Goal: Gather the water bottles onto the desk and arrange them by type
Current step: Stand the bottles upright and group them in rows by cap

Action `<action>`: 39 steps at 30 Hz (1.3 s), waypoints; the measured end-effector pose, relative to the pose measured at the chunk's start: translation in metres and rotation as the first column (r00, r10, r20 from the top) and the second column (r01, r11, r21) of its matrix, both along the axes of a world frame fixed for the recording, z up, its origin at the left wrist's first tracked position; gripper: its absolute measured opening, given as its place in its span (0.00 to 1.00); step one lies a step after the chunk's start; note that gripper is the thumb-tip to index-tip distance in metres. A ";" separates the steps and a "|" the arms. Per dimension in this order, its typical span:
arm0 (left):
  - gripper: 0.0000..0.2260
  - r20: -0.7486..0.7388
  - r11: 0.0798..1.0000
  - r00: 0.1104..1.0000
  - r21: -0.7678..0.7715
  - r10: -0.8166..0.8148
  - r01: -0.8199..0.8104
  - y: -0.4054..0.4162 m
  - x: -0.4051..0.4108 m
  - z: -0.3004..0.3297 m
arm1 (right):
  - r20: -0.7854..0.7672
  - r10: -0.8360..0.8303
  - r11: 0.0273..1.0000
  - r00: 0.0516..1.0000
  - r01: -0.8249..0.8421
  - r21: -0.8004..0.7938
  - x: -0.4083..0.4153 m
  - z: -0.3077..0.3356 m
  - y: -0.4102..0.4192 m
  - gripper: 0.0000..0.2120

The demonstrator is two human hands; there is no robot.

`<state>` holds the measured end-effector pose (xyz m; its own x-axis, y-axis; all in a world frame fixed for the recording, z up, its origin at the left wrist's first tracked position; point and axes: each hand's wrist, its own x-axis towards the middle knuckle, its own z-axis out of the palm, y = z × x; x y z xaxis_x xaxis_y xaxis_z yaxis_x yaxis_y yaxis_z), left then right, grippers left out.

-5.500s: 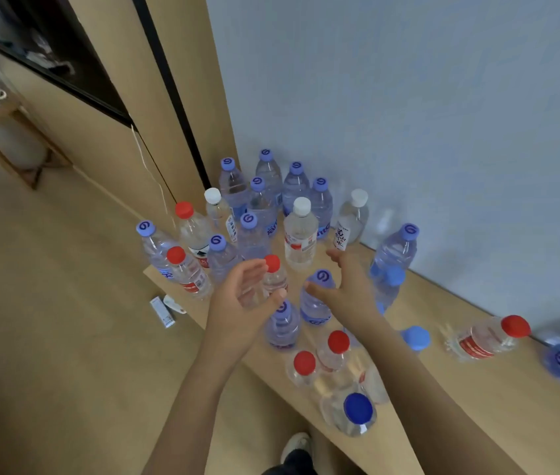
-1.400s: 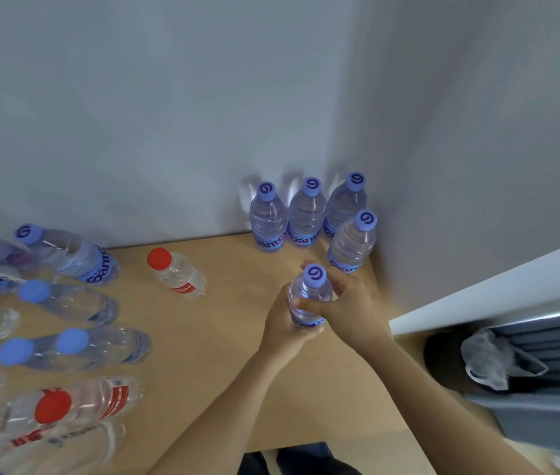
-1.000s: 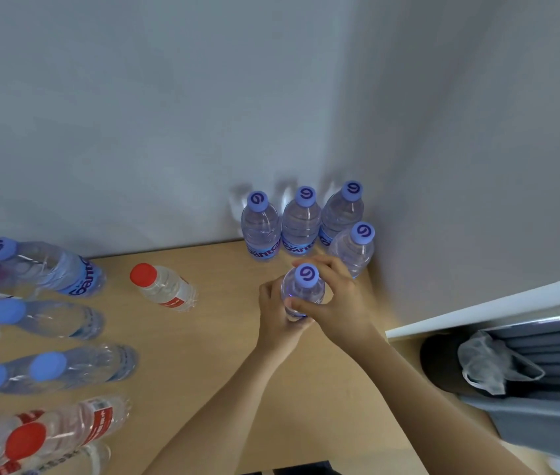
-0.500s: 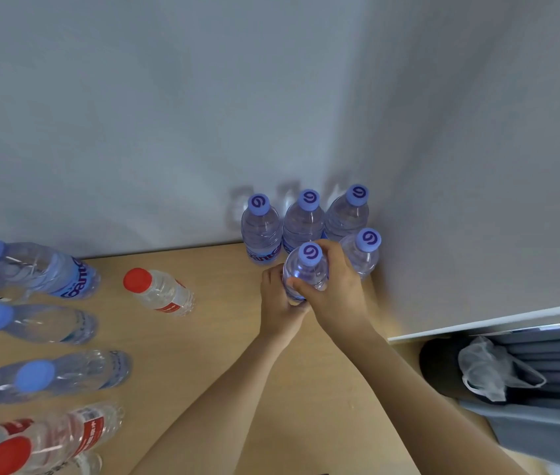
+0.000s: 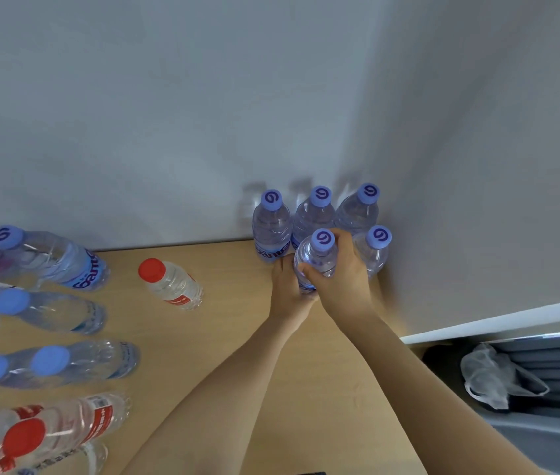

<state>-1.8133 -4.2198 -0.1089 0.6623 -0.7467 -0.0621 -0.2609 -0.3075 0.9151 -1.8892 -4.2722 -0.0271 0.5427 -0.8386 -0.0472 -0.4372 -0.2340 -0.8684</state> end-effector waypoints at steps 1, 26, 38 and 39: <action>0.18 -0.011 1.000 1.000 -0.001 -0.001 0.001 0.001 0.000 0.001 | -0.014 0.000 1.000 1.000 0.000 -0.005 0.001 0.001 0.001 0.25; 0.27 -0.167 0.903 0.913 -0.166 0.371 -0.397 0.204 0.070 0.158 | 0.144 0.236 0.970 0.961 -0.223 -0.097 0.082 0.086 0.096 0.27; 0.24 -0.122 0.772 0.790 -0.165 0.601 -0.613 0.359 0.153 0.177 | 0.163 0.467 0.882 0.869 -0.471 -0.020 0.199 0.093 0.218 0.27; 0.24 -0.110 0.768 0.784 -0.157 0.611 -0.621 0.365 0.161 0.175 | 0.160 0.474 0.879 0.866 -0.477 -0.022 0.207 0.091 0.224 0.27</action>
